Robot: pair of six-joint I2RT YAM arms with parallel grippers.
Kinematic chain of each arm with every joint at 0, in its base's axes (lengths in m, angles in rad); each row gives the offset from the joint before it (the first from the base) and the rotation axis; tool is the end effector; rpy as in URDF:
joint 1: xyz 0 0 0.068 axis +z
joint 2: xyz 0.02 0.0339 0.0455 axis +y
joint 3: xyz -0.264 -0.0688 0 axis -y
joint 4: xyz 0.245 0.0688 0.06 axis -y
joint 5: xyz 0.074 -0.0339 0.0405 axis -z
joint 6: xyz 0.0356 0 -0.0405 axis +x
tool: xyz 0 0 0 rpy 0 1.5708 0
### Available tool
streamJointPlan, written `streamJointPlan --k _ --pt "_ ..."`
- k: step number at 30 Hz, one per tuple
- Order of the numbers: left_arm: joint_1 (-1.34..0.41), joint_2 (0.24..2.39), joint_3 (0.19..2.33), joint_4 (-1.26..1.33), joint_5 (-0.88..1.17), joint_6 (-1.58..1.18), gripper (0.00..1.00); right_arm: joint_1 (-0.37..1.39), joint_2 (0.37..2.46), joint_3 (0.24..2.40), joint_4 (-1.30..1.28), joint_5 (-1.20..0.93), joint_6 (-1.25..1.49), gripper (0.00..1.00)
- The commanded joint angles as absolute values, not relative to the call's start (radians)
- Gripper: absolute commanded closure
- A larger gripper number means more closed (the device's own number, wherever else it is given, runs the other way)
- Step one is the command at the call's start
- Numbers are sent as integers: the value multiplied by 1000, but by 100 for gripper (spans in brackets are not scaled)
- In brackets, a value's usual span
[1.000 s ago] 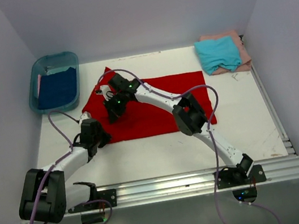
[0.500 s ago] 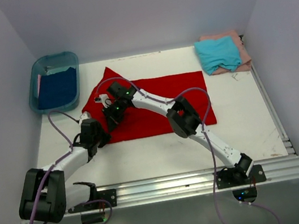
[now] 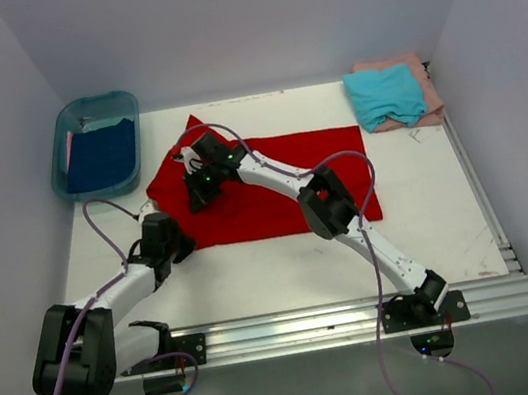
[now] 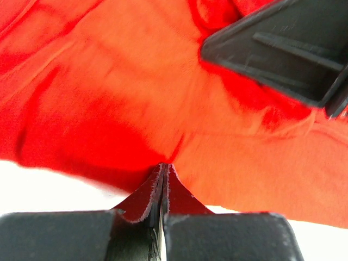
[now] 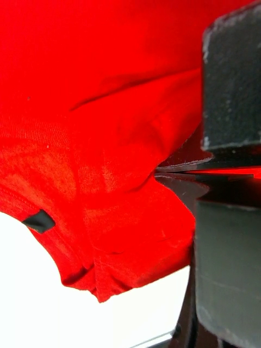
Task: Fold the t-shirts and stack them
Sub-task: Fold the flattened tshirt in 1/3 of the way
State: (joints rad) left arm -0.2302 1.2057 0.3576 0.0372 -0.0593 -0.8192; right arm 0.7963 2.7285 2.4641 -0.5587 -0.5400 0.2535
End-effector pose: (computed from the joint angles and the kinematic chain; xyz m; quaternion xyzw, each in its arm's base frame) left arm 0.2032 -0.0455 0.1366 -0.2800 0.8851 -0.1619 0.3346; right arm 0.3961 0.4310 0.1367 -0.3344 0.8382 0.3913 0.1802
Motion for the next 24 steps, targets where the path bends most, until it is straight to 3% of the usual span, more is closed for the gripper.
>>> streamJointPlan --k 1,7,24 --pt "-235 1201 318 -78 -74 -796 100 738 2692 2474 -529 -269 224 100" --pt "-235 1200 316 -81 -75 -795 100 741 2619 2390 -477 -3 201 100" --pt "-233 1193 313 -94 -86 -787 100 742 2560 2378 -428 225 124 100"
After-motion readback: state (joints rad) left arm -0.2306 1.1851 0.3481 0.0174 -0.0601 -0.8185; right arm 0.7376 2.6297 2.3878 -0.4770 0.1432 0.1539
